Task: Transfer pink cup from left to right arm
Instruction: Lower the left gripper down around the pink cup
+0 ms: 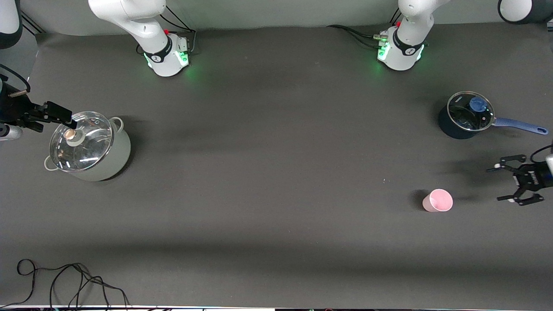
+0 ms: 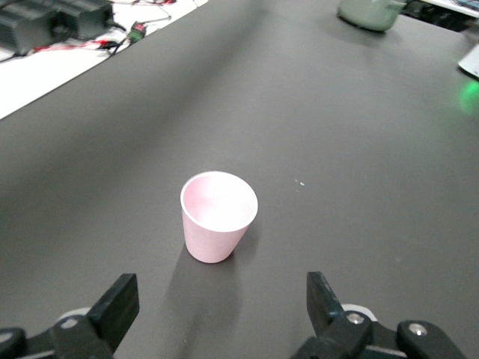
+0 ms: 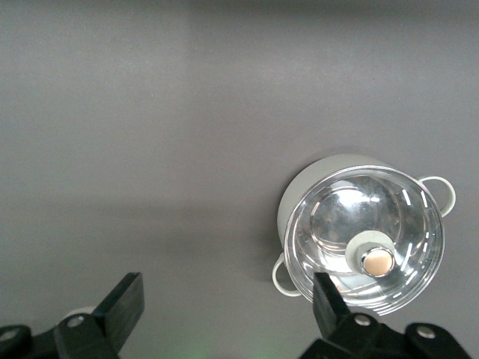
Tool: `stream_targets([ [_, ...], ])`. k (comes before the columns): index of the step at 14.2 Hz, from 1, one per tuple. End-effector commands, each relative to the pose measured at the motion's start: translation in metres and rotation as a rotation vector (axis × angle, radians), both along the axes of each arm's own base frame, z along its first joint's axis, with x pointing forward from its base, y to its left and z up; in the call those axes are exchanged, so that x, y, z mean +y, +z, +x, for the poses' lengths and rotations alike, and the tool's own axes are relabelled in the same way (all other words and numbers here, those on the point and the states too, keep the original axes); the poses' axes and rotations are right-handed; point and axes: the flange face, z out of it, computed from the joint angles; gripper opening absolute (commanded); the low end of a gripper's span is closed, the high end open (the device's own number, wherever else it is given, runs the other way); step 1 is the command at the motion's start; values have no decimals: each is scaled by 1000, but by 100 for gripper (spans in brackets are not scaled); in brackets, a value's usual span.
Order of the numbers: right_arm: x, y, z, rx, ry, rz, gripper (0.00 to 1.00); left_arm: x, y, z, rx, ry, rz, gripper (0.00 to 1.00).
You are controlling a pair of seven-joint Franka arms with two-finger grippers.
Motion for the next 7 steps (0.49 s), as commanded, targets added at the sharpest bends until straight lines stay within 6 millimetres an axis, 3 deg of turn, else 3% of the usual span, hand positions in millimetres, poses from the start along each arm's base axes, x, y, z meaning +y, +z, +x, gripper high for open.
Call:
stream_targets([
  [1,2,4,2,1,-15,5,100,9,-49,-18,-149,-18,-85,100],
  [5,2,4,2,2,-15,6,100,4,-117,-34,-264,-12,-165,100],
  [7,2,4,2,2,-15,6,100,-2,-139,-36,-302,13,-168,100],
])
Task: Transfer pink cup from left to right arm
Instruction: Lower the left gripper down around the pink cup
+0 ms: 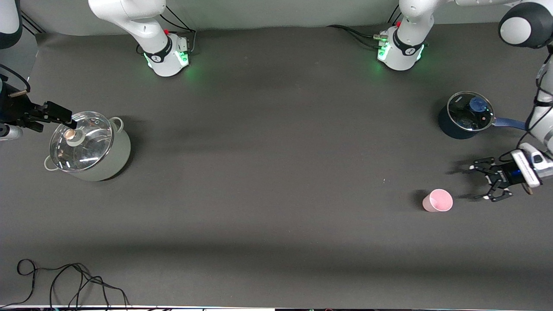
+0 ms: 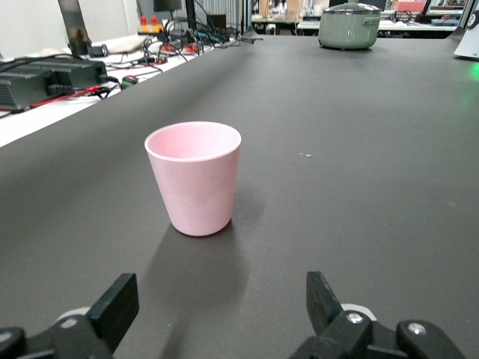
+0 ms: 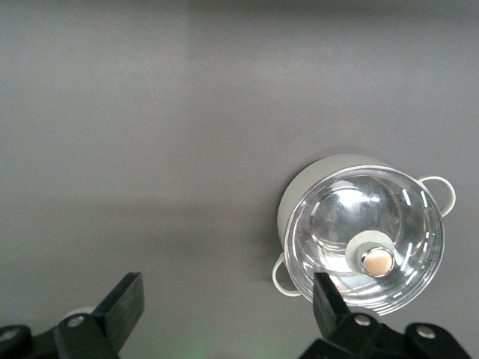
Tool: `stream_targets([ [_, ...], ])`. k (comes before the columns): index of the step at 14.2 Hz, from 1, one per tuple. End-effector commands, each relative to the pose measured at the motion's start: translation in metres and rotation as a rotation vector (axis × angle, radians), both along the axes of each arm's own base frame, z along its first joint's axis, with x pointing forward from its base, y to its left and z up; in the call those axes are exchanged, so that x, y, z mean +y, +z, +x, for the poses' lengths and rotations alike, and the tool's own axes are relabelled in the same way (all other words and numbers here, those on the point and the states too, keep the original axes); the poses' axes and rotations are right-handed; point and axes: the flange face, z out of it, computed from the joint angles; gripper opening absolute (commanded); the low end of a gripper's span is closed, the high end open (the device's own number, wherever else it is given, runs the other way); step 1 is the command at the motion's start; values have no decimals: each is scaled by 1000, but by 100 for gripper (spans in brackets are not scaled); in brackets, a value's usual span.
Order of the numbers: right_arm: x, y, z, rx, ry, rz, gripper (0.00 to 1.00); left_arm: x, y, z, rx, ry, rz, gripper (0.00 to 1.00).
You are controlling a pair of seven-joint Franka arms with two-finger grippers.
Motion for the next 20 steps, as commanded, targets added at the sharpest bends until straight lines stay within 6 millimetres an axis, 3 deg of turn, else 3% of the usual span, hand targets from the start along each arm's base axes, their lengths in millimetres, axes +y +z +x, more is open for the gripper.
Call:
stream_targets([
  [1,3,4,2,2,-14,5,99,-12,-22,1,-74,36,-8,100],
  [8,2,4,2,2,-15,6,99,-54,-48,11,-81,72,-47,100],
  [15,2,4,2,2,-14,6,100,-98,-56,21,-68,94,-97,100],
  [20,2,4,2,2,-14,6,100,-116,-59,28,-66,136,-104,99],
])
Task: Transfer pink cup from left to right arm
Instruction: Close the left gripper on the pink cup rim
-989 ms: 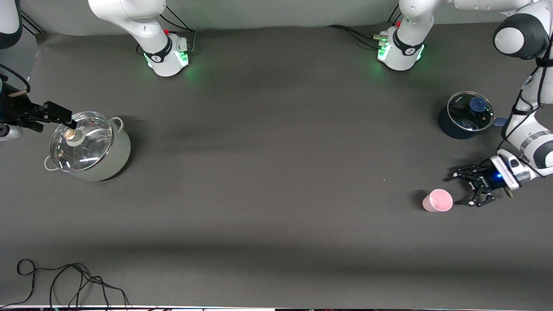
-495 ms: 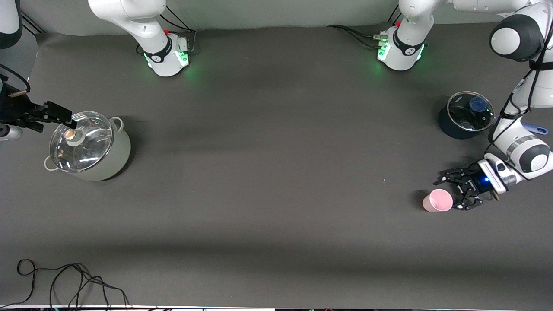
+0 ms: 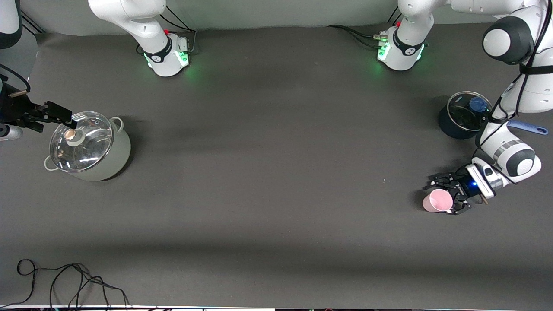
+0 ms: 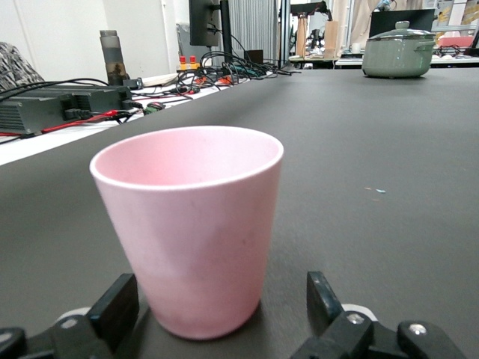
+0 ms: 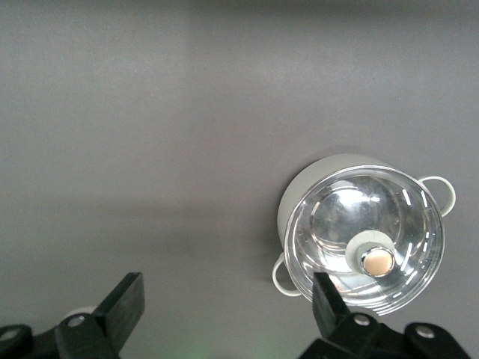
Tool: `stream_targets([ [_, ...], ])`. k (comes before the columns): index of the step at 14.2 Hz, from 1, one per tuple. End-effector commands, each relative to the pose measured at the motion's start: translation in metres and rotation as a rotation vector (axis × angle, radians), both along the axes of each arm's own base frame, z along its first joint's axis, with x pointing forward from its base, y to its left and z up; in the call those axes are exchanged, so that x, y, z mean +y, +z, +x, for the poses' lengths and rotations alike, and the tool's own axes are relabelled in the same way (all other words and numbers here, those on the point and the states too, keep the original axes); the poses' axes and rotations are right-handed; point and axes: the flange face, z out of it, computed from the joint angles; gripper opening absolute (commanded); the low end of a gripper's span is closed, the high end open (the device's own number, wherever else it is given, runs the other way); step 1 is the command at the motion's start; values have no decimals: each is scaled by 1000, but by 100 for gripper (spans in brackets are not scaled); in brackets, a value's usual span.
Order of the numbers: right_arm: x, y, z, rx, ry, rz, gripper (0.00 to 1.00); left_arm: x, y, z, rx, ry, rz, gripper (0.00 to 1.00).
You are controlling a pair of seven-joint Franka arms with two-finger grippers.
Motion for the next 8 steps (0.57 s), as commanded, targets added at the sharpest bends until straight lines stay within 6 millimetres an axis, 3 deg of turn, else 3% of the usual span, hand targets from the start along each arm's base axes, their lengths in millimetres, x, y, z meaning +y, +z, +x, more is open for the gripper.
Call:
stream_targets([
  [1,2,4,2,2,-13,6,100,-14,-3,1,-6,25,9,96],
  [6,2,4,2,2,-13,6,100,-17,-5,1,-5,42,1,67],
  [8,1,4,2,2,-15,6,100,-17,-5,1,-3,43,0,63],
])
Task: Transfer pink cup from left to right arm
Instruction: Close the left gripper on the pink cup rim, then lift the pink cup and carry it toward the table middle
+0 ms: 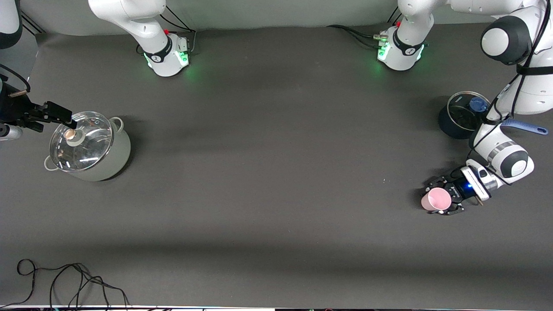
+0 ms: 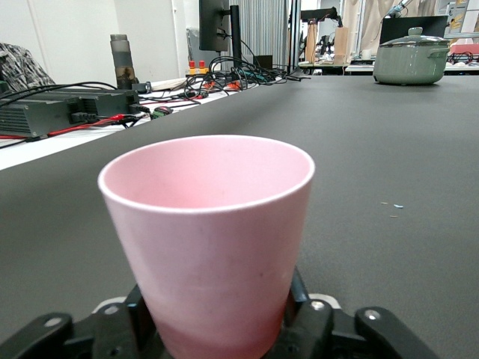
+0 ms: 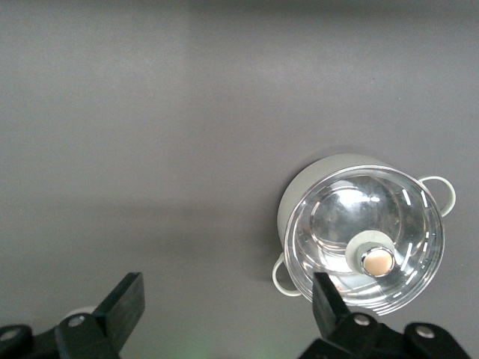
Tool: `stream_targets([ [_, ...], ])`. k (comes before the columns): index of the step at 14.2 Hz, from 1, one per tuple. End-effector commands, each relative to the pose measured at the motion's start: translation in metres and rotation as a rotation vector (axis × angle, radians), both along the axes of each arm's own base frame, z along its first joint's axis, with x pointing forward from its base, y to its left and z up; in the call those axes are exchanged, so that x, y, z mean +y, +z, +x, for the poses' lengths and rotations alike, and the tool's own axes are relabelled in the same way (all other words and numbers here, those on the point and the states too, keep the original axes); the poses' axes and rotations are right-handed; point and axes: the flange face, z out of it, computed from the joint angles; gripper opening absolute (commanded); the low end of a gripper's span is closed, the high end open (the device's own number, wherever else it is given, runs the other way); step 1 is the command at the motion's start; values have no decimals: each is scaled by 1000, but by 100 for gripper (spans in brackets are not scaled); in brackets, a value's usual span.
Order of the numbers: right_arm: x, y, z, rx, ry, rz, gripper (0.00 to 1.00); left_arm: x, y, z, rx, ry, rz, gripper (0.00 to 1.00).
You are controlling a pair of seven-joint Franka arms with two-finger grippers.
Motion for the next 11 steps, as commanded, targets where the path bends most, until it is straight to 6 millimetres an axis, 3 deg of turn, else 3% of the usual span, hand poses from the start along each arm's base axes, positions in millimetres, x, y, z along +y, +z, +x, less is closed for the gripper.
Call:
stream_targets([
  [1,1,4,2,2,-15,6,99,-3,-2,-2,-2,22,20,59],
  [4,1,4,2,2,-15,6,100,-11,10,7,36,32,15,50],
  [5,2,4,2,2,-13,6,100,-16,23,14,49,35,18,46],
  [8,2,4,2,2,-15,5,100,-43,57,30,107,40,38,39],
  [11,2,4,2,2,-13,6,100,-85,89,42,135,57,45,39],
])
